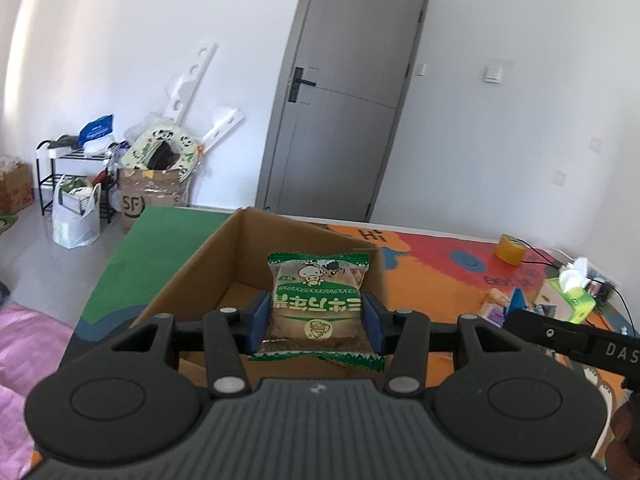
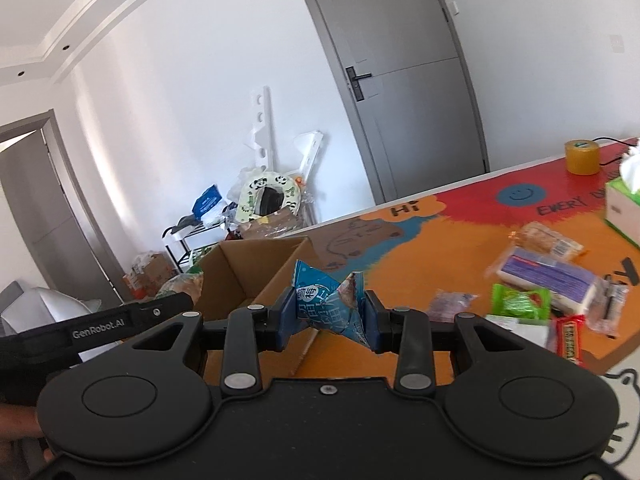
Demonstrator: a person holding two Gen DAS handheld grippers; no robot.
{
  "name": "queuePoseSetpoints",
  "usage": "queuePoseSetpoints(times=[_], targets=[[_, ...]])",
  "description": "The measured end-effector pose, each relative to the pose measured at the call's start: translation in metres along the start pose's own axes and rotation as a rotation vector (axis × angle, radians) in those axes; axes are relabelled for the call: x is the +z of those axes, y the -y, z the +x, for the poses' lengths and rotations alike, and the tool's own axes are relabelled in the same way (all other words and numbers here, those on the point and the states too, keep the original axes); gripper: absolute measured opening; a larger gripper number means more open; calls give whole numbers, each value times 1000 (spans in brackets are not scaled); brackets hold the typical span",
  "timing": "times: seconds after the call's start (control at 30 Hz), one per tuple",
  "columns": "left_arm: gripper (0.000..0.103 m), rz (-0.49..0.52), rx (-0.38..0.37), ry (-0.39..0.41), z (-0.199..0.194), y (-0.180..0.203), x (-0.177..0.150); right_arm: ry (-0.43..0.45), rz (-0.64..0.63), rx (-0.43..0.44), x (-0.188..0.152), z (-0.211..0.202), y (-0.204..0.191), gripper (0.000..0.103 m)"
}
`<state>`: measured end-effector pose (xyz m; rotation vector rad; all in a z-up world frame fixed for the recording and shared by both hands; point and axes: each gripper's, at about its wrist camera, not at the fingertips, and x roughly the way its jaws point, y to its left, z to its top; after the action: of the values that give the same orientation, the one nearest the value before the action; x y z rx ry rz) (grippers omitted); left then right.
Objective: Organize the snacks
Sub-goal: 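Carry the bun and chip bag over the cardboard box with both tools, then open both tools to drop the bun and chip bag into the box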
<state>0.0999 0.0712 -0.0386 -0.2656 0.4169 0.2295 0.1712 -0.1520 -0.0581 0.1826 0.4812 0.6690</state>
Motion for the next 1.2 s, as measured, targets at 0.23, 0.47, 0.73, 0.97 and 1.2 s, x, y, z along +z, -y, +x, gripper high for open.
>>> queuePoseSetpoints(times=[0.23, 0.47, 0.73, 0.97, 1.2], targets=[[48, -47, 32, -6, 6, -21, 1, -21, -18, 24, 1, 19, -15, 36], [51, -101, 48, 10, 2, -35, 8, -31, -10, 72, 7, 31, -26, 36], [53, -112, 61, 22, -9, -43, 10, -50, -16, 127, 9, 45, -47, 36], [60, -128, 75, 27, -15, -48, 11, -42, -16, 173, 18, 47, -59, 51], [74, -114, 58, 29, -17, -35, 9, -18, 26, 132, 16, 27, -30, 57]])
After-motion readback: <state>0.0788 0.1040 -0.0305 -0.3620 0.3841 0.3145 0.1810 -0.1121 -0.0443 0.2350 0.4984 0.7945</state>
